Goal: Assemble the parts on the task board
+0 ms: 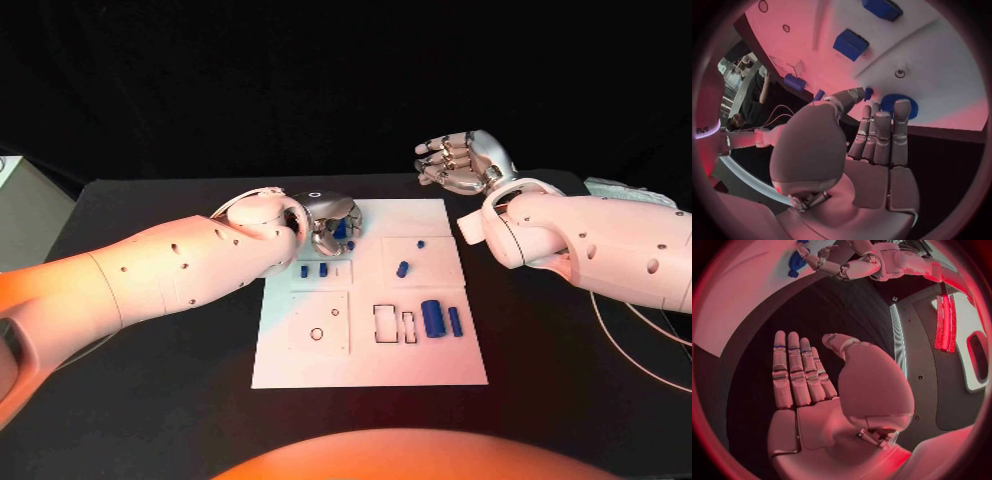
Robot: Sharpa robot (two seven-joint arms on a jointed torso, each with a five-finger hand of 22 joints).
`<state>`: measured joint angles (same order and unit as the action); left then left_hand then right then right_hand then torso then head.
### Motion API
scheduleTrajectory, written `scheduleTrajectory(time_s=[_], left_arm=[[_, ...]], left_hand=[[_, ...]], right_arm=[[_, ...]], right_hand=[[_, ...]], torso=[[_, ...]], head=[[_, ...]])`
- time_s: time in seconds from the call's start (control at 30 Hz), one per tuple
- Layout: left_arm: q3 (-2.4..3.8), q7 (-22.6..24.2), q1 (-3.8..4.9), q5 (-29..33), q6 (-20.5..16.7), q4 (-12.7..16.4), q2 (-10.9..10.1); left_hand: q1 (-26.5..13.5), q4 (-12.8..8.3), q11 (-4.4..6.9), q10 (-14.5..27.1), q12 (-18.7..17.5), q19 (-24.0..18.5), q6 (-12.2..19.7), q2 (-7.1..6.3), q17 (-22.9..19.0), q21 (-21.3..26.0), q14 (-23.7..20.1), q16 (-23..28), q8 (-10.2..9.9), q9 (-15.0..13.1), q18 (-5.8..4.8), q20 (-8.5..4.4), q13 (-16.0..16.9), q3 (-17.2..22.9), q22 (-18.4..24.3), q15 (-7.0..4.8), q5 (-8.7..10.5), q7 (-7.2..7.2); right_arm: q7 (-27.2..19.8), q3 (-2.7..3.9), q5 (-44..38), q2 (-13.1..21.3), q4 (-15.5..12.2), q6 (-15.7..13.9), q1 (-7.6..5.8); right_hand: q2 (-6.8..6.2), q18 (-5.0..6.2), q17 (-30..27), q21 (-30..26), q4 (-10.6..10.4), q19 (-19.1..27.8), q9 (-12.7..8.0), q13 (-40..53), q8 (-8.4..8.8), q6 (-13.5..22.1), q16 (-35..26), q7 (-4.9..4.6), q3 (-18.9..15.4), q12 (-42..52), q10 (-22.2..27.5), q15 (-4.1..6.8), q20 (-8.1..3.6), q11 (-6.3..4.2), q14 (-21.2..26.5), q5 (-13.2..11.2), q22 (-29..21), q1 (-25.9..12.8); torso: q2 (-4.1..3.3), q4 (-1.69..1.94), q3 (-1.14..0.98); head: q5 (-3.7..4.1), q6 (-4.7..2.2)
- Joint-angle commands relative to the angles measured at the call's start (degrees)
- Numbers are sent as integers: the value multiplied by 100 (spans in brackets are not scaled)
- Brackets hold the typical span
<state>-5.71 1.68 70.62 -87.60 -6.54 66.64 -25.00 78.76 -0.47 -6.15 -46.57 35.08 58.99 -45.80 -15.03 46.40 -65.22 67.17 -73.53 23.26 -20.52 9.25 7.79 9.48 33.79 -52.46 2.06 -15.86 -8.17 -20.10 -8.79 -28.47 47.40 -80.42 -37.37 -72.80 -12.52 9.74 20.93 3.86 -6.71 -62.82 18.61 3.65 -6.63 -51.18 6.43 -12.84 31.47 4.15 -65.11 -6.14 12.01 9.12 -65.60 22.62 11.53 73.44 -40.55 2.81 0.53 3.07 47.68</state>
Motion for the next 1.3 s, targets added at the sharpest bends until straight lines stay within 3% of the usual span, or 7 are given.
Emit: scheduleTrajectory(time_s=[0.03,0.2,0.77,1.3], left_arm=[[0,-3,-2,-139,261,-24,47],[-5,58,-7,-143,314,-79,87],[-18,179,-16,-140,378,-126,115],[-24,262,-19,-111,-21,-179,114]], left_hand=[[12,-26,34,-162,-44,70,-119,96,16,-71,54,-66,-54,37,-30,-14,-43,91,-79,-24,12,19],[10,-74,106,-387,-157,155,-272,140,55,-195,137,-172,-137,101,-52,-82,-136,216,-222,-115,17,75],[-63,-123,190,-874,-366,364,-609,259,257,-425,387,-408,-252,167,-116,-137,-265,256,-528,-160,53,90],[-51,-203,244,-1426,-618,762,-1043,421,748,-713,827,-666,-267,133,-208,-172,-318,194,-932,-204,60,60]], right_arm=[[-35,1,-35,-9,-13,86,1],[-38,1,-35,-16,-14,90,1],[-36,1,-35,-23,-24,92,1],[-24,1,-39,-18,-36,92,-2]], right_hand=[[1,76,-5,1,30,-1,-7,-3,33,-31,-35,-34,-7,-10,-2,16,-5,3,-24,-27,-5,52],[1,76,-5,1,30,-1,-7,-3,33,-31,-35,-34,-7,-10,-2,16,-5,3,-24,-27,-5,52],[13,75,-13,2,17,-6,-7,-3,34,-39,-37,-34,-8,-9,-6,15,-4,4,-31,-29,-16,32],[23,75,-19,3,9,-9,-6,-3,34,-46,-40,-33,-6,-8,-9,15,-4,3,-36,-30,-26,19]], torso=[[-3,3,1],[-4,1,1],[3,3,0],[4,7,1]], head=[[11,17],[17,29],[28,35],[21,36]])
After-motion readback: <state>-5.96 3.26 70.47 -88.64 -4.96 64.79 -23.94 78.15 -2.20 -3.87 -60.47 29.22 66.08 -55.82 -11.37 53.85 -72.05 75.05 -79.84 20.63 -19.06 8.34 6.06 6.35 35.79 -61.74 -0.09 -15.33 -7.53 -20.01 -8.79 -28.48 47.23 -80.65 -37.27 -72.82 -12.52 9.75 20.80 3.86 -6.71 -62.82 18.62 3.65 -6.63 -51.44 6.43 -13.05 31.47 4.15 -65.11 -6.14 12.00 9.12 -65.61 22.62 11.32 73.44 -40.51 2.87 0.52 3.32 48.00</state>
